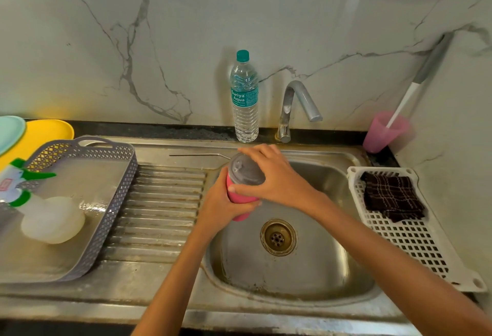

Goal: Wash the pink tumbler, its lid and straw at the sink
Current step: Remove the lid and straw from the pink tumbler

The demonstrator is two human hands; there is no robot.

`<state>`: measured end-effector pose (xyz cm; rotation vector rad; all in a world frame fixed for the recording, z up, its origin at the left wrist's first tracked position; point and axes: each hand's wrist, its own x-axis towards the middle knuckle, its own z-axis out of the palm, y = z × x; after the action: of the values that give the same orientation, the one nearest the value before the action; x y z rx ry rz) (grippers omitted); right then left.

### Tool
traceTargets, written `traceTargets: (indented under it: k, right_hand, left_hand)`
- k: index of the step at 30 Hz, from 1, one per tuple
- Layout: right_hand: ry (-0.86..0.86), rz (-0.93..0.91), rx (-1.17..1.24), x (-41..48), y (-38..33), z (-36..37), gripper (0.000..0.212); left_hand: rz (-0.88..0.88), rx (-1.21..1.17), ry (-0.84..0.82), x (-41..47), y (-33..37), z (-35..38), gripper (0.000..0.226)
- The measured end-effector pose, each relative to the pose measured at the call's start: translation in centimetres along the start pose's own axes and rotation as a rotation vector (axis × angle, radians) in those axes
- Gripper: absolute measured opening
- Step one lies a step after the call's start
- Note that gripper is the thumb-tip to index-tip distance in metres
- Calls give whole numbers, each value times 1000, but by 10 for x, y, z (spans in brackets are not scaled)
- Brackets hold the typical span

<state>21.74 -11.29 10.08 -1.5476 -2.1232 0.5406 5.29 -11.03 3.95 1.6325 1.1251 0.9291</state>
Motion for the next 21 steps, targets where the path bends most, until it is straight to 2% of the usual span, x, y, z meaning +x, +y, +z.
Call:
traceTargets:
  k: [3,6,12,17,21]
  right_hand:
    - [196,3,-68,-2,-6,14,78]
    - [289,-34,31,-2,-7,19,73]
    - [193,-122,128,-2,2,11,71]
    - [-23,-200,216,1,5,-3,55]
    - [42,-139,423,5,6,-5,49]
  left_hand:
    - [28,-5,62,0,0,3,82]
    - [39,-22,40,-1,-2,3,88]
    - [1,-47,-46,-3,-2,-1,101]
    - [-43,-116,-160,-6,-8,-4,91]
    - [-40,-111,-128,-12,-10,-5,92]
